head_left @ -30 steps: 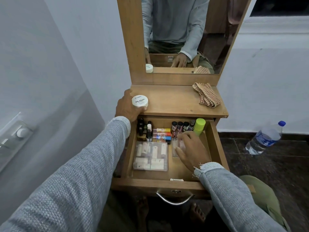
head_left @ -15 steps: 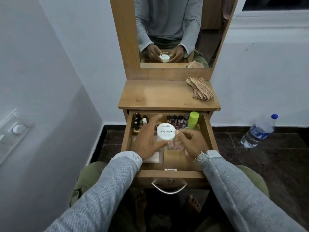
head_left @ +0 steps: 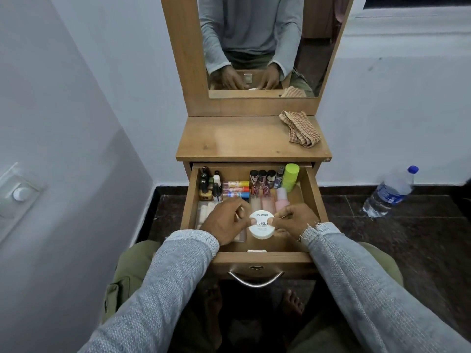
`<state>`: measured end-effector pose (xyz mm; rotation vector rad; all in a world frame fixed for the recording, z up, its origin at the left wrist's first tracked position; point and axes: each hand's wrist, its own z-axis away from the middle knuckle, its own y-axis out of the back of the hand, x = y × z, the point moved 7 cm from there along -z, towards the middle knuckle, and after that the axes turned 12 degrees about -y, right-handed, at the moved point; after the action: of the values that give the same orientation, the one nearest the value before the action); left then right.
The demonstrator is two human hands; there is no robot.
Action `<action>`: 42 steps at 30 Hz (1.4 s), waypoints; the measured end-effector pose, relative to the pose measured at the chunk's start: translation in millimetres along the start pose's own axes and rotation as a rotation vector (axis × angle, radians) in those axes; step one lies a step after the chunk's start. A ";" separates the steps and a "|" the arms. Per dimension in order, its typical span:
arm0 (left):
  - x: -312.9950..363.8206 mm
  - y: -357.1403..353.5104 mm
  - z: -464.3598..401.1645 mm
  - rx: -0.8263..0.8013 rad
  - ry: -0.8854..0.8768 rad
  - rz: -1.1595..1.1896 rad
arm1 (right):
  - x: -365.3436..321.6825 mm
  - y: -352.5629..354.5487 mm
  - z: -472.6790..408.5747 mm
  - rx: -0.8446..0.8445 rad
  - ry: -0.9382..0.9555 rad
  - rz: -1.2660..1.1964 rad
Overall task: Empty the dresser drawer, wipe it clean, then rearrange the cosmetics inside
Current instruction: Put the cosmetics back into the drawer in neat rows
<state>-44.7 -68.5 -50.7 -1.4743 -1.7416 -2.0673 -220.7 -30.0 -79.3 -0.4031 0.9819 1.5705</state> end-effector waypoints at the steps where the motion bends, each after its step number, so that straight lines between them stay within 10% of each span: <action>1: -1.0 0.2 0.3 -0.015 0.021 -0.040 | 0.2 -0.6 0.8 0.013 -0.013 0.024; 42: -7.1 -22.5 -8.7 -0.217 0.177 -0.224 | -16.0 -14.0 2.6 0.161 0.094 0.683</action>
<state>-59.2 -70.9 -71.0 -1.1394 -1.7297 -2.4832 -202.9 -38.8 -71.2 -0.0168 1.4010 2.0673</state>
